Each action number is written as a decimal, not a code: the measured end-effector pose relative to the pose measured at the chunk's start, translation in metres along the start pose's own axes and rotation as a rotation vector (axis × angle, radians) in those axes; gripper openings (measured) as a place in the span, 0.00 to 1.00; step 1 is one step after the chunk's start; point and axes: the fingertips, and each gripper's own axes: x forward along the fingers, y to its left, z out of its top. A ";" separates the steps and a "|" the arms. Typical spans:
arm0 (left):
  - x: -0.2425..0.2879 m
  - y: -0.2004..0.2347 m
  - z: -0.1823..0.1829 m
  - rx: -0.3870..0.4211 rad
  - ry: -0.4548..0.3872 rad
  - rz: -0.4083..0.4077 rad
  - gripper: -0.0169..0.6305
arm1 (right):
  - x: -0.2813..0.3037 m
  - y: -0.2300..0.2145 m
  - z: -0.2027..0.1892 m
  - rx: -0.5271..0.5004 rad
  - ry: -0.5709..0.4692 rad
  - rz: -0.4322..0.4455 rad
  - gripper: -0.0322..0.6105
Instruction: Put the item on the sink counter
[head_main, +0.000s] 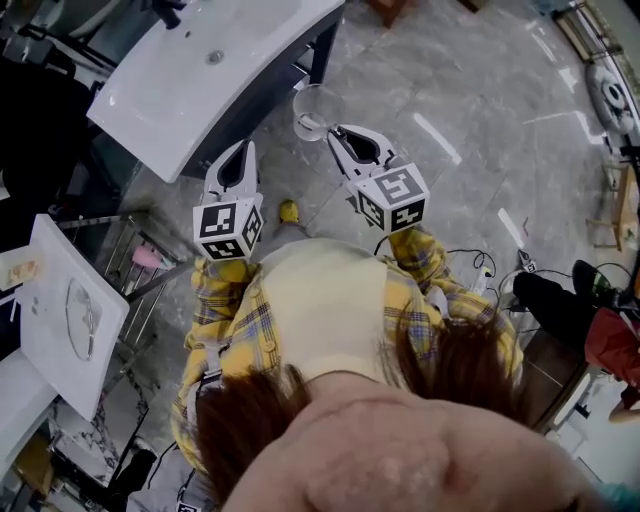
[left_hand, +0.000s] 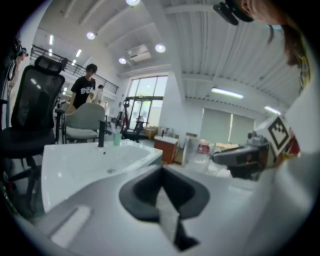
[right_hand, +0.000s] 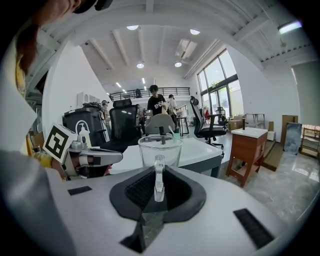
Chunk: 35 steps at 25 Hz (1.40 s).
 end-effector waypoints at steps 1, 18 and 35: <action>0.005 0.006 0.002 -0.001 0.000 -0.001 0.04 | 0.007 -0.001 0.003 0.000 0.001 0.000 0.11; 0.064 0.069 0.024 -0.040 0.006 -0.008 0.04 | 0.085 -0.037 0.041 -0.009 0.011 -0.026 0.11; 0.184 0.062 0.065 -0.049 -0.019 0.121 0.04 | 0.149 -0.146 0.075 -0.052 -0.004 0.133 0.11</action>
